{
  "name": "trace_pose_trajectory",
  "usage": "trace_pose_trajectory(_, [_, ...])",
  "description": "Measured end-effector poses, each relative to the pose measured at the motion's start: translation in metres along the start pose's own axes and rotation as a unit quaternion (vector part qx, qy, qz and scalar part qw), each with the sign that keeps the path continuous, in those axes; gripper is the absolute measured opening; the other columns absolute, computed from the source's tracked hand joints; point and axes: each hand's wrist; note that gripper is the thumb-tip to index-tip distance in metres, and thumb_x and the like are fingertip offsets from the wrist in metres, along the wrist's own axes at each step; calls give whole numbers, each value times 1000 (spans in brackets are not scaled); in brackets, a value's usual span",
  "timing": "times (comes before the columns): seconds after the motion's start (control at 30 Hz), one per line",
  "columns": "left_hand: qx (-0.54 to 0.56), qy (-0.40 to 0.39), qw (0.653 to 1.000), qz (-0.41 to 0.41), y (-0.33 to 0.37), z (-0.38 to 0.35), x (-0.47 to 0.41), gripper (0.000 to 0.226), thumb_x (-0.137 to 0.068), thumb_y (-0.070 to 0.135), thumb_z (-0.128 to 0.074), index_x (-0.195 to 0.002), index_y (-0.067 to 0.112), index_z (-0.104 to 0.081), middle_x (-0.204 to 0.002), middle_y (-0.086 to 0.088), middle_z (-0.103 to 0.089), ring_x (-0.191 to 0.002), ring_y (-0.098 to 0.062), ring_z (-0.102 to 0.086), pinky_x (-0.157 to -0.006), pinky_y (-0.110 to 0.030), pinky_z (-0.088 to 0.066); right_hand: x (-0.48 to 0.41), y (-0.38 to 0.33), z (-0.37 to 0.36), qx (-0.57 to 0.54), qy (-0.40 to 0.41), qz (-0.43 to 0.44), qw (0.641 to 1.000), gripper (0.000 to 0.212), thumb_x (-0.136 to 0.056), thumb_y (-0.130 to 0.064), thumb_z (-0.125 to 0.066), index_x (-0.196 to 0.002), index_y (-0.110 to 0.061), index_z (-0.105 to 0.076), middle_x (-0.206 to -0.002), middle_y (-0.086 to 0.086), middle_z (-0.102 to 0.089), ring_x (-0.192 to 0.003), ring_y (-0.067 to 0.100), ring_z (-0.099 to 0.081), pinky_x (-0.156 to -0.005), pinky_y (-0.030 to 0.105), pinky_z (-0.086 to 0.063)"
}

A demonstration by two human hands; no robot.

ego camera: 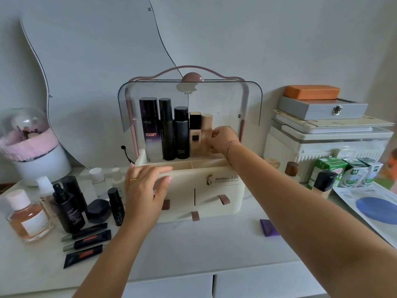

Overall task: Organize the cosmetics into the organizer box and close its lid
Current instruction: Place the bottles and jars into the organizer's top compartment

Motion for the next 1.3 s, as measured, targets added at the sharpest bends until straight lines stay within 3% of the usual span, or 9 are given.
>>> trace_pose_trajectory(0.2, [0,-8,1000,0,0,1,0,31,-91,40,-42,-105,24,-65,-102,13,-63,-106,-1,-40,-116,-35,-11,25,-11,8,89,42,54,994,18,-89,-23,-57,-99,-9,-61,-83,5,-57,-82,21,-54,-71,29,-45])
trace_pose_trajectory(0.27, [-3,-7,1000,-6,0,1,0,31,-91,39,-43,-104,22,-65,-102,11,-64,-107,-7,-44,-115,-37,-13,53,-7,19,26,94,117,988,33,-89,-26,-61,-117,-9,-59,-105,1,-64,-96,14,-59,-85,24,-48])
trace_pose_trajectory(0.37, [-10,-5,1000,-11,1,1,-1,32,-90,39,-43,-104,20,-66,-103,10,-65,-107,-13,-45,-113,-32,-12,109,23,42,-81,199,180,960,23,-87,-21,-64,-110,-15,-64,-97,-8,-67,-86,-1,-63,-82,10,-49])
trace_pose_trajectory(0.57, [-11,-3,1000,-10,3,0,0,35,-89,39,-42,-100,16,-66,-101,6,-64,-108,-20,-42,-111,-21,-7,140,150,109,-50,440,25,896,34,-81,-18,-70,-111,-8,-57,-104,5,-58,-91,17,-54,-86,27,-46])
trace_pose_trajectory(0.7, [-24,-13,1000,-12,3,0,-1,36,-89,38,-43,-102,14,-66,-104,-1,-67,-108,-24,-45,-112,-24,-8,127,197,129,-11,377,-83,923,62,-77,-23,-75,-129,-5,-47,-126,12,-52,-116,27,-49,-98,36,-39])
trace_pose_trajectory(0.8, [-28,-20,999,-6,3,1,-1,37,-89,39,-43,-101,14,-66,-105,-1,-68,-110,-24,-45,-113,-37,-11,122,204,126,-23,338,-101,935,51,-77,-24,-74,-122,-7,-54,-114,11,-62,-101,25,-58,-83,33,-44])
trace_pose_trajectory(1.0, [-28,-28,999,0,4,3,-2,37,-90,41,-42,-102,16,-66,-104,0,-68,-111,-25,-46,-113,-25,-5,124,199,130,-10,329,-99,939,36,-79,-21,-72,-111,-8,-63,-102,12,-68,-88,24,-58,-72,28,-36])
trace_pose_trajectory(1.17, [-26,-26,999,0,3,3,-2,35,-90,39,-42,-102,16,-66,-101,4,-66,-108,-23,-47,-113,-23,-4,147,153,127,-54,399,-12,915,41,-77,-22,-75,-115,-15,-62,-101,1,-68,-97,19,-63,-79,25,-42])
trace_pose_trajectory(1.3, [-11,-28,1000,-4,4,4,-1,34,-91,40,-43,-103,18,-66,-101,12,-61,-107,-19,-47,-114,-31,-8,170,80,107,-172,332,112,921,46,-71,-14,-80,-114,-13,-62,-102,-2,-71,-92,7,-68,-84,18,-52])
Point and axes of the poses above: each hand's wrist, its own x-axis away from the middle knuckle, its own z-axis out of the back of the hand, y = z × x
